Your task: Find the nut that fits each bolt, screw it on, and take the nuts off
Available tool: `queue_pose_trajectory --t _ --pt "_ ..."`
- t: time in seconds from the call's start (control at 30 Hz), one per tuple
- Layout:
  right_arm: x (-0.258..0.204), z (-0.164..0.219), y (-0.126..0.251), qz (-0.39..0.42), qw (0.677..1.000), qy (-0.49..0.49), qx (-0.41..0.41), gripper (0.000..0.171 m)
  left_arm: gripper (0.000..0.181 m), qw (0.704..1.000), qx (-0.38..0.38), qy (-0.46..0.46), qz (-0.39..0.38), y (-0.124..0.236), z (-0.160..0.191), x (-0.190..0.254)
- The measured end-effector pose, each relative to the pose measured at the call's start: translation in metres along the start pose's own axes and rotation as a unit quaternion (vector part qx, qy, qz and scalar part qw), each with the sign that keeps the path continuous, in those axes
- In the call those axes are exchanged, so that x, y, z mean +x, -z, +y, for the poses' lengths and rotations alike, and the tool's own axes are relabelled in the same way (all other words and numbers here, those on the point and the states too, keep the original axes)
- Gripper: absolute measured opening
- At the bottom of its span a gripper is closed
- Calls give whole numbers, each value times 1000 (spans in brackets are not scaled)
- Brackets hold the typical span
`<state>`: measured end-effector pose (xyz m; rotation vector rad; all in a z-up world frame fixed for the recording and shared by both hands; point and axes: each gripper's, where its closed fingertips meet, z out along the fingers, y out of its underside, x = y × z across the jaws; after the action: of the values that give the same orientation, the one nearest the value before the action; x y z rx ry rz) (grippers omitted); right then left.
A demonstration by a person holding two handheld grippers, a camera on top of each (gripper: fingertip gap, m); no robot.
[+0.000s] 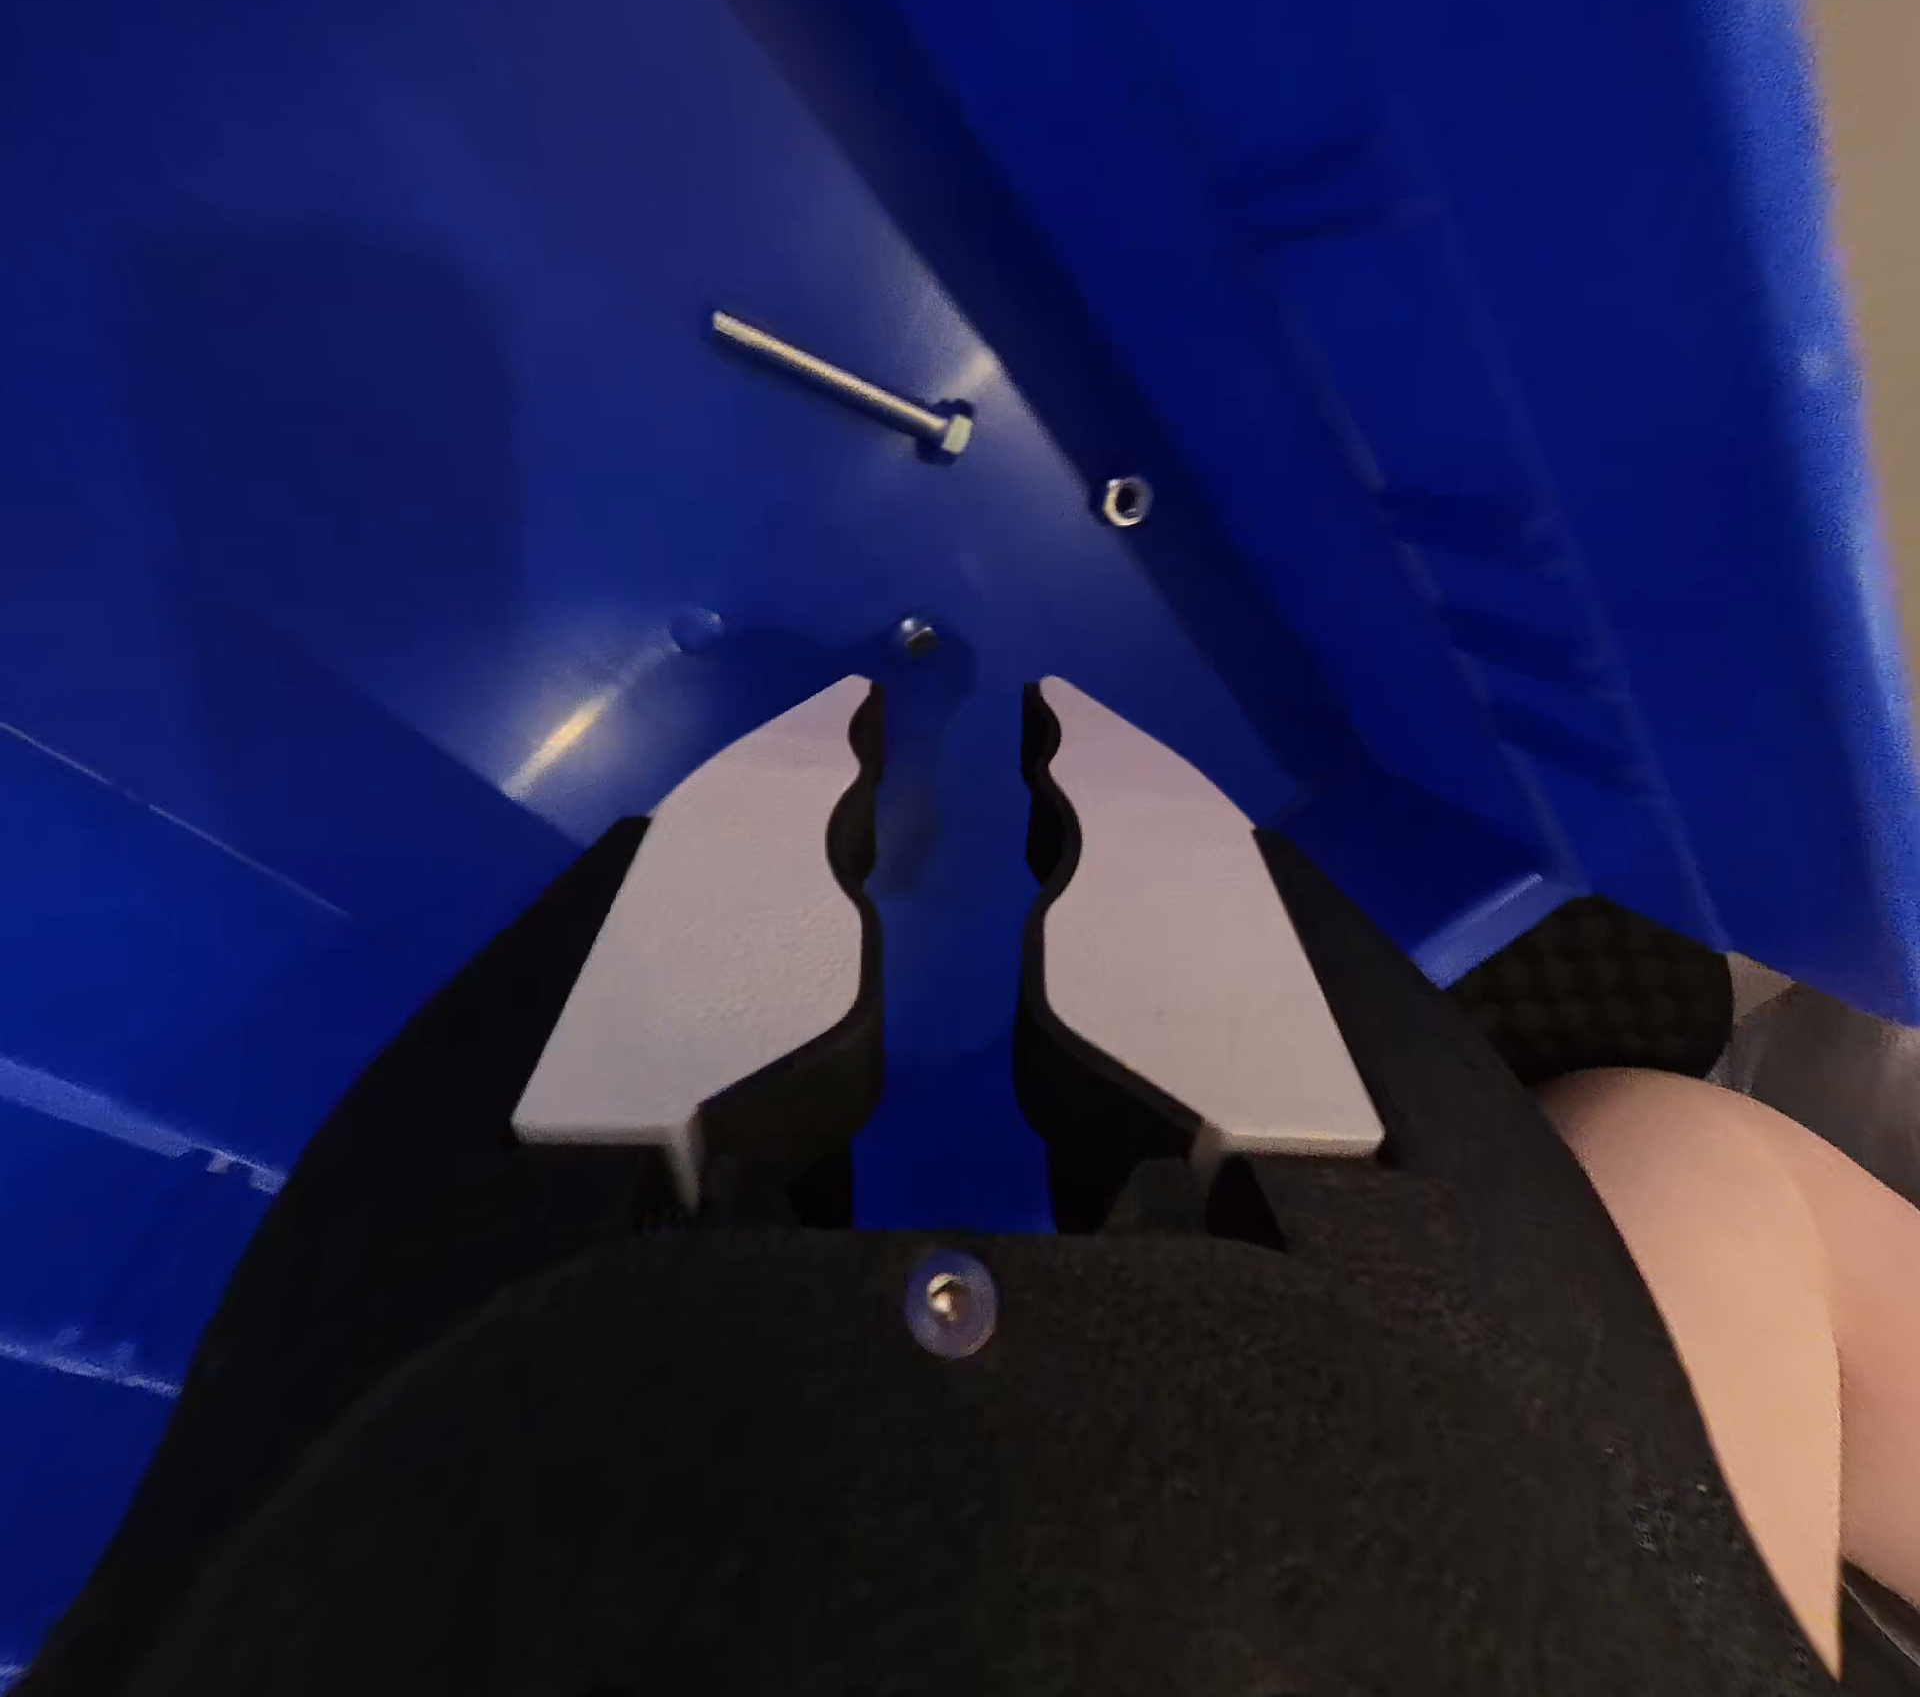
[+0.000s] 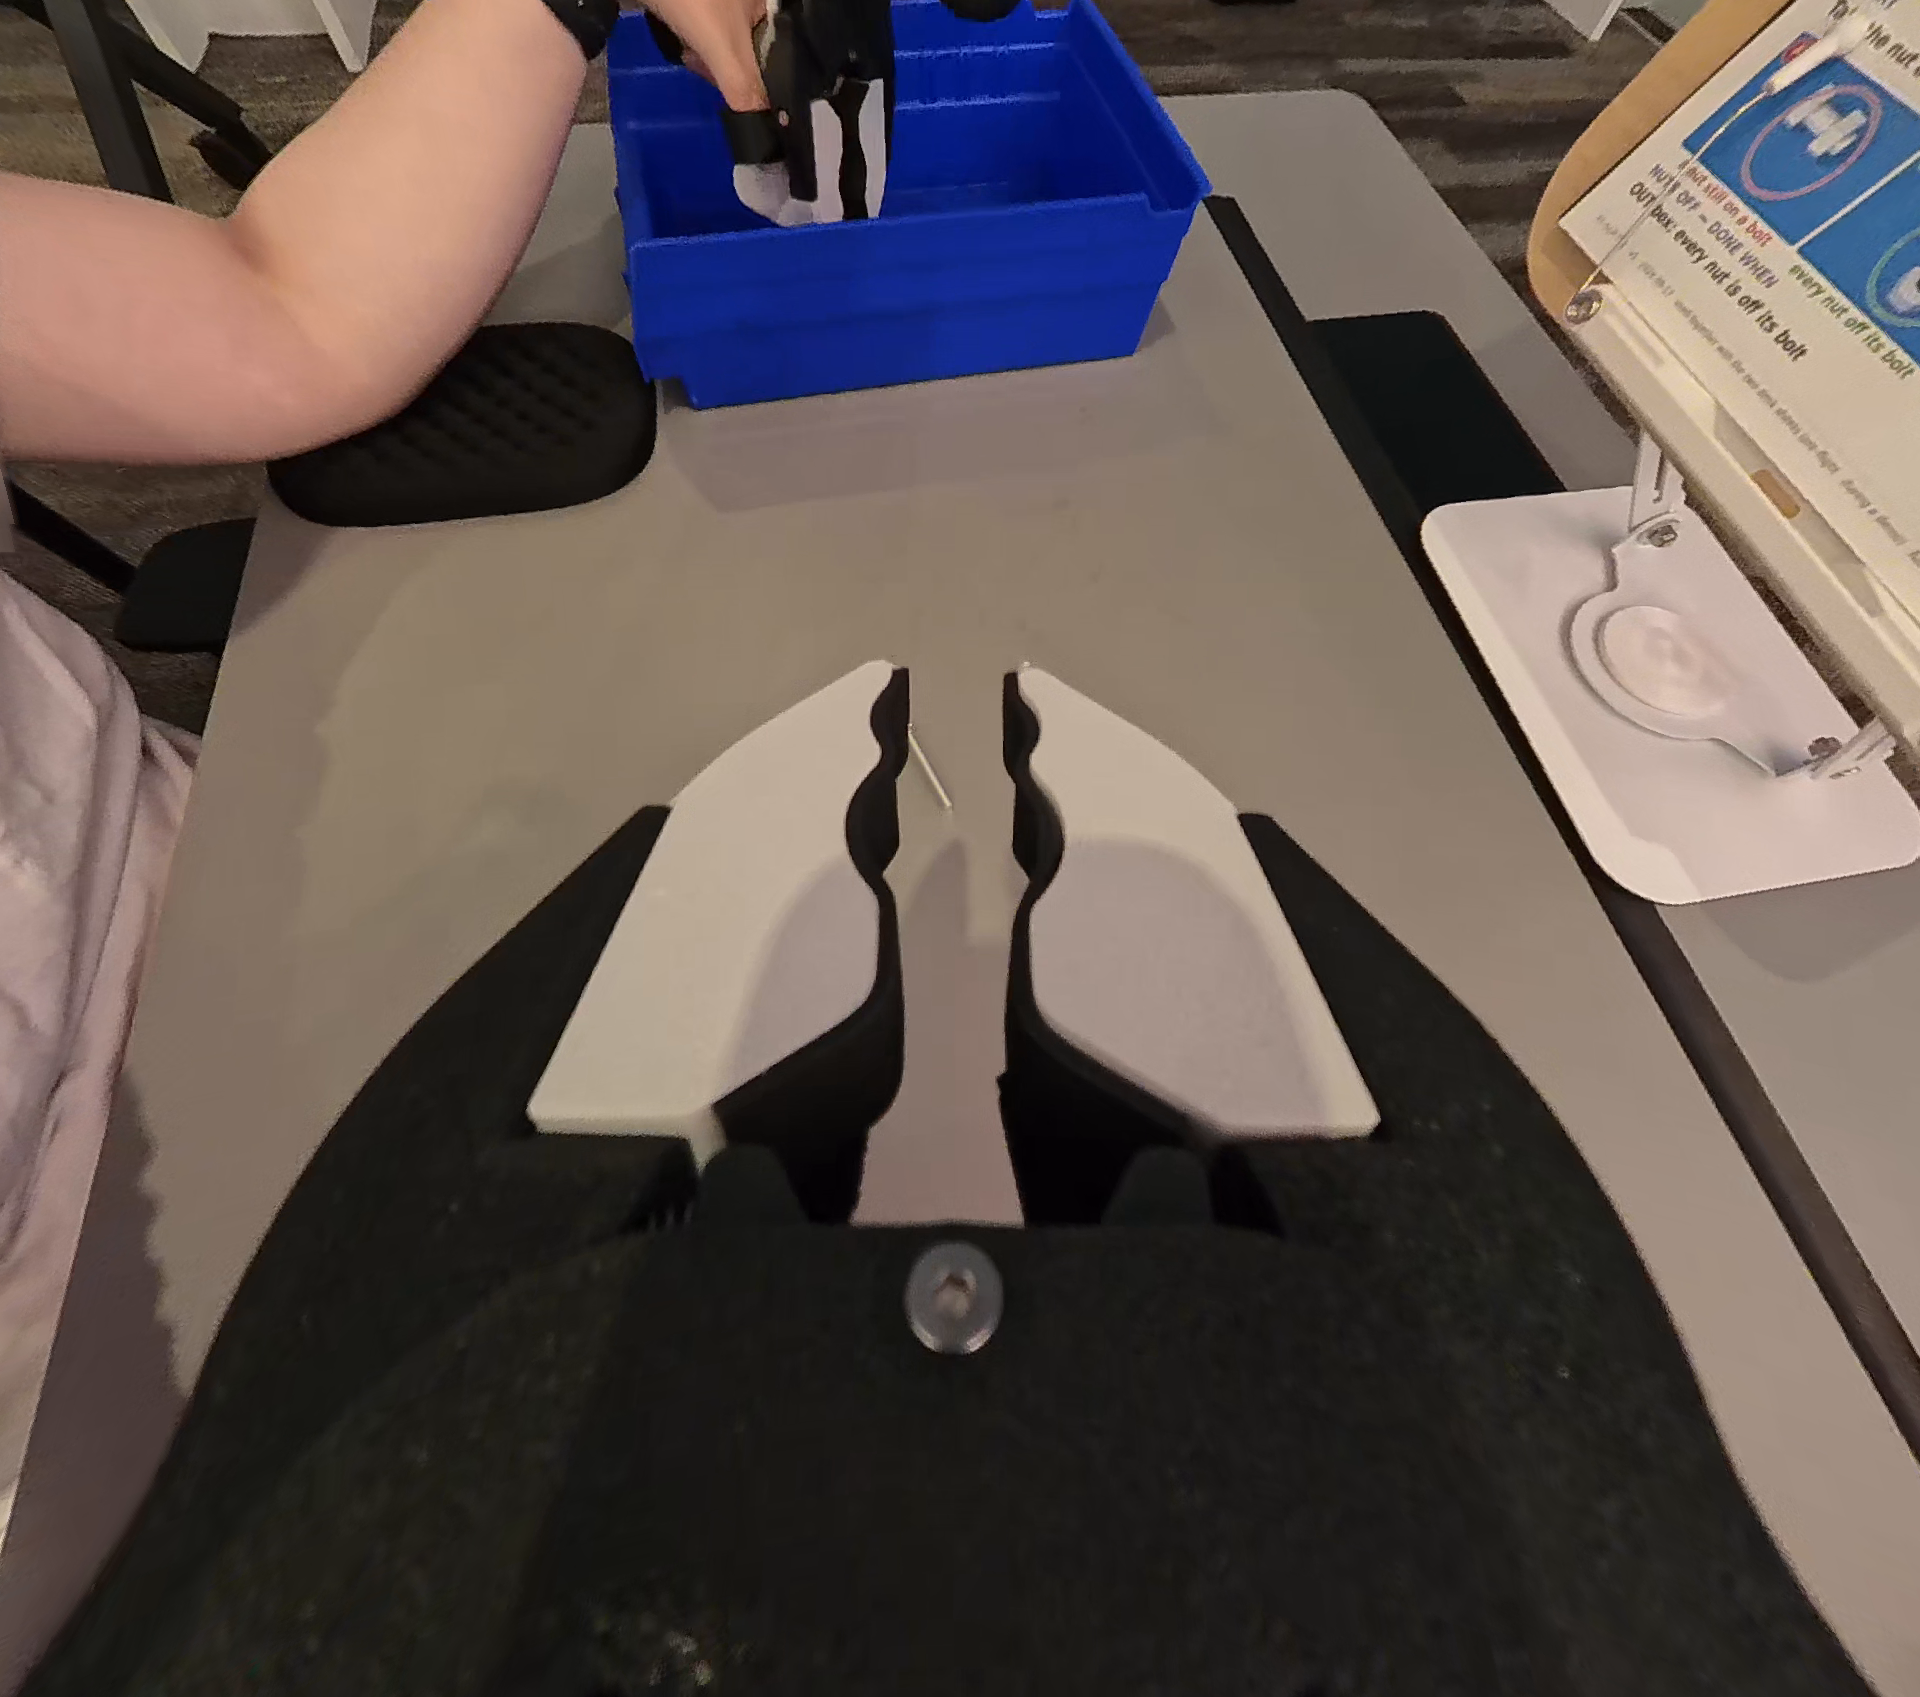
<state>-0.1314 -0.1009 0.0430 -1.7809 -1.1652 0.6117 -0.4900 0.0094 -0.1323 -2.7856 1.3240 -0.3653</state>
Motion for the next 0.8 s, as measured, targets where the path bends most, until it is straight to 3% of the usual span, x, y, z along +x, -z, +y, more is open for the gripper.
queue_pose_trajectory --t 0.47,0.8 --pt "8 11 10 14 1000 -13 -3 16 35 996 0 84 6 -11 -12 -13" --pt "10 17 9 18 1000 -7 -17 16 30 995 -16 99 -9 -10 -13 -14"
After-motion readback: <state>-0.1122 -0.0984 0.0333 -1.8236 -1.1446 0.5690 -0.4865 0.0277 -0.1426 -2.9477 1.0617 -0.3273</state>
